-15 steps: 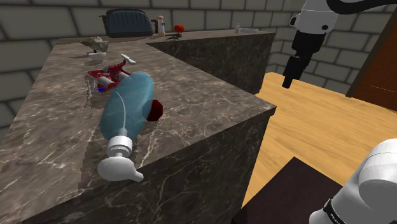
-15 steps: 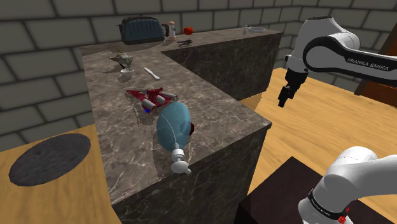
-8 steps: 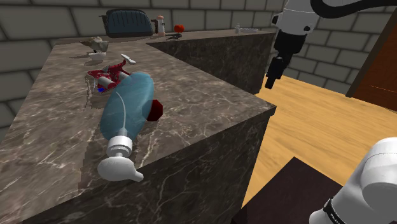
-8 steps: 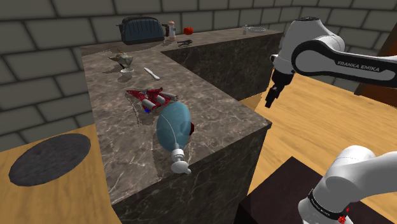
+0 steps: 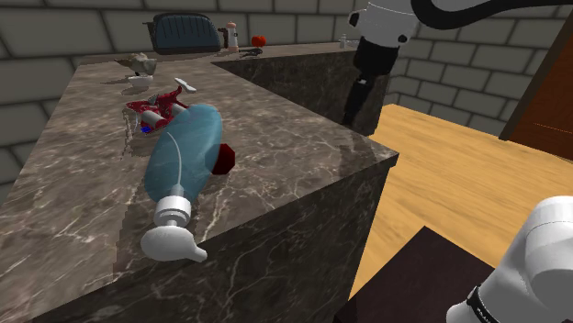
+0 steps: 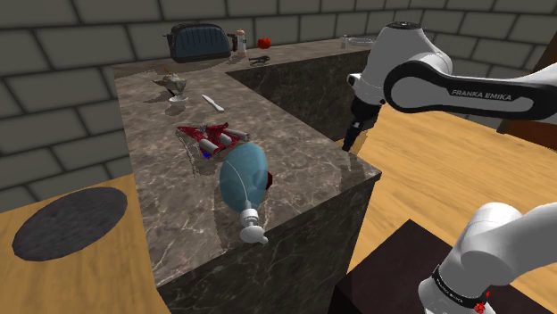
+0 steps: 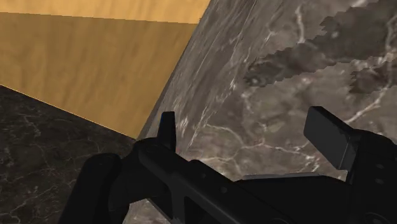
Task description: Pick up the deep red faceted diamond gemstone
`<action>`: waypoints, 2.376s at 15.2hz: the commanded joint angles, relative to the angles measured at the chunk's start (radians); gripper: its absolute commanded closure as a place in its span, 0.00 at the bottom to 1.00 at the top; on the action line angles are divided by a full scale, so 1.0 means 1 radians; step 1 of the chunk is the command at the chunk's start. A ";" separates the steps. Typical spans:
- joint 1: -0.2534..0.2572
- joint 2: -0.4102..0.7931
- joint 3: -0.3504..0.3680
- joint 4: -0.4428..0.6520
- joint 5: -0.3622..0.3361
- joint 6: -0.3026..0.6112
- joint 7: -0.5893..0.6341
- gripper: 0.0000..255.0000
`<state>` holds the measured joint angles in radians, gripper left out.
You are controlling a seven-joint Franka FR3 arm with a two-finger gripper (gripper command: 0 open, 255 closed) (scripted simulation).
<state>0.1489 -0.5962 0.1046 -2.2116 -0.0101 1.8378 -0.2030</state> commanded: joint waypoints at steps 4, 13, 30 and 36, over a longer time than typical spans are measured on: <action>0.053 0.067 0.062 0.053 0.008 0.078 -0.019 0.00; 0.131 0.193 0.180 0.161 -0.013 0.202 -0.045 0.00; 0.208 0.327 0.331 0.204 -0.099 0.399 -0.046 0.00; 0.208 0.324 0.331 0.181 -0.101 0.421 -0.042 1.00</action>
<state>0.3569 -0.2717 0.4358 -2.0299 -0.1107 2.2581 -0.2447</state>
